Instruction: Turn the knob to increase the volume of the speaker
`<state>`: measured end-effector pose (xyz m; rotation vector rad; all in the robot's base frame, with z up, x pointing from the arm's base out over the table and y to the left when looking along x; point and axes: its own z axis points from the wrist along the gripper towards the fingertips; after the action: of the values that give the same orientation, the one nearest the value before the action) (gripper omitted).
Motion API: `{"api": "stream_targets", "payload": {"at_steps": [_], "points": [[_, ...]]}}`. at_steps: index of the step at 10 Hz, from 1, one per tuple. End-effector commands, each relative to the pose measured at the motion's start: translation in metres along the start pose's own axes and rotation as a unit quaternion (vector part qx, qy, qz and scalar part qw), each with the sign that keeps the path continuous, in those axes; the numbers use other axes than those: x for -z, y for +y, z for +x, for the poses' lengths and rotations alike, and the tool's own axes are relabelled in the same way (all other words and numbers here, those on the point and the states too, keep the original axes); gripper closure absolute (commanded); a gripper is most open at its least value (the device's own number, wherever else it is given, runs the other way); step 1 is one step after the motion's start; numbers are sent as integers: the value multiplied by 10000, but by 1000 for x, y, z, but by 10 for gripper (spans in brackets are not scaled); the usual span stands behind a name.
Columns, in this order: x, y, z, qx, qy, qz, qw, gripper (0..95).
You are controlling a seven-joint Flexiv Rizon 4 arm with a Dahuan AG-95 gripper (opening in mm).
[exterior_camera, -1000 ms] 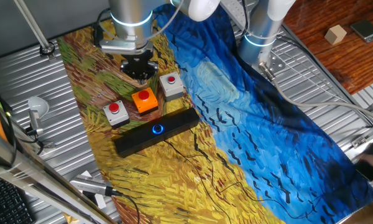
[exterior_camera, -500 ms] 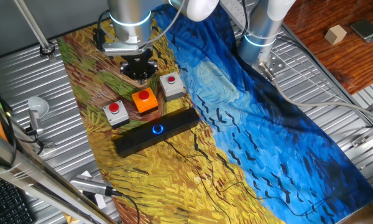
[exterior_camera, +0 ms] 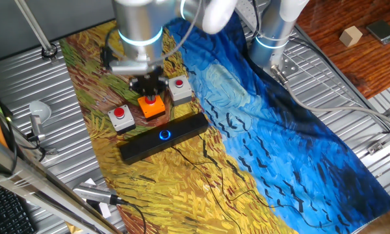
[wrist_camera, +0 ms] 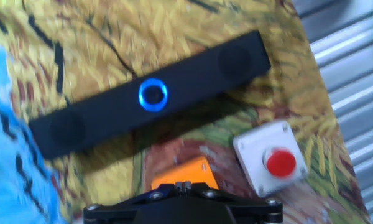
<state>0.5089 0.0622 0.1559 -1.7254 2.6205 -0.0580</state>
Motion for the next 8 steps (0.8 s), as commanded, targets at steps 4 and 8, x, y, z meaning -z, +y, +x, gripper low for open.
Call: {"api": "stream_targets", "payload": {"at_steps": [4,8], "points": [[-1,3,-6,297,-30,21,9996,950],[-1,3,-6,808,-43,-102,9967,950]]}}
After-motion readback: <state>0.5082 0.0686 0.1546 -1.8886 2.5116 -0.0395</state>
